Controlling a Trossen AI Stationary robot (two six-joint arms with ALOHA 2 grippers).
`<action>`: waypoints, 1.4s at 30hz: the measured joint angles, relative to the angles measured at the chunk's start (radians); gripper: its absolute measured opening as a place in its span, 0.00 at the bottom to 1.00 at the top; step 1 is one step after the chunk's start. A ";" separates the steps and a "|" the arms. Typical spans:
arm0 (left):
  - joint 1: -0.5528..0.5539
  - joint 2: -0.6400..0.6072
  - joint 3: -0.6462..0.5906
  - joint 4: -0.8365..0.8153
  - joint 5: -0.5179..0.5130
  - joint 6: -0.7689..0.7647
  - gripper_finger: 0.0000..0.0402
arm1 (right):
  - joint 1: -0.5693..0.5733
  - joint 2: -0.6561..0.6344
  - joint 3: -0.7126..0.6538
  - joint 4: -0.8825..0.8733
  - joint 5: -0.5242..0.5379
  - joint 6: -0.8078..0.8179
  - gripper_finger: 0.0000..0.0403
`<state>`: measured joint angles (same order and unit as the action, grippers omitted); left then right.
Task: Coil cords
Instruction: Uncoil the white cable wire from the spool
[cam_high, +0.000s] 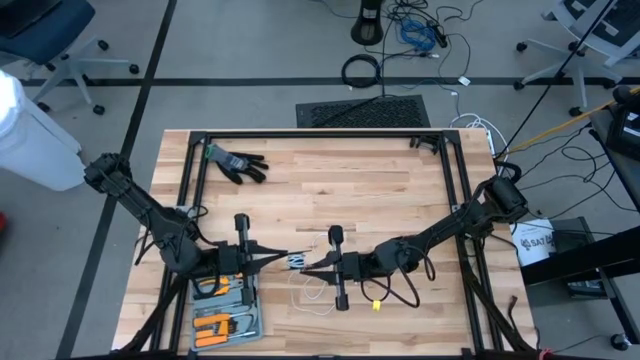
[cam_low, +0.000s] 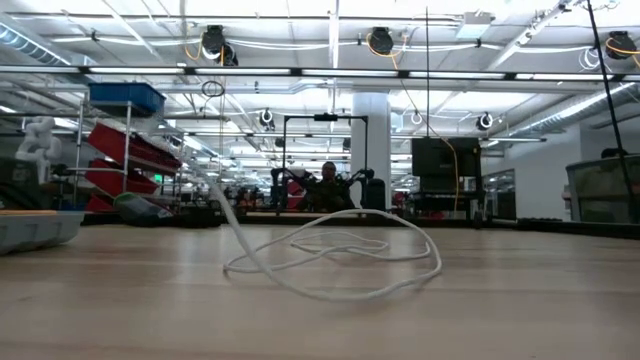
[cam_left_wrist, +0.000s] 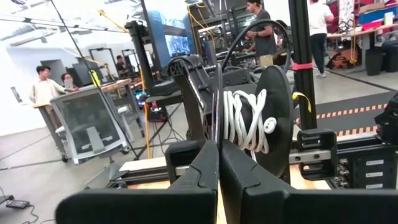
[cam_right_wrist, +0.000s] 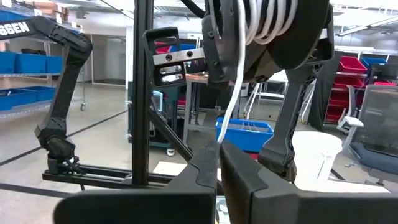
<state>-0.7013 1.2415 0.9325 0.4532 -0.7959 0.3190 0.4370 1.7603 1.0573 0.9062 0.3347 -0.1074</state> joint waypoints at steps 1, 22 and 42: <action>0.000 0.000 0.000 -0.003 0.000 0.000 0.00 | 0.000 0.000 0.000 -0.001 0.001 0.000 0.01; -0.001 0.000 0.000 -0.153 -0.021 0.002 0.00 | 0.144 -0.292 0.000 -0.537 0.328 0.033 0.00; 0.033 0.000 0.000 -0.239 -0.166 0.003 0.00 | 0.141 -0.289 0.000 -0.350 0.235 -0.006 0.00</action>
<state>-0.6688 1.2419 0.9325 0.2137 -0.9615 0.3216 0.5783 1.4713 1.0569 0.5563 0.5701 -0.1130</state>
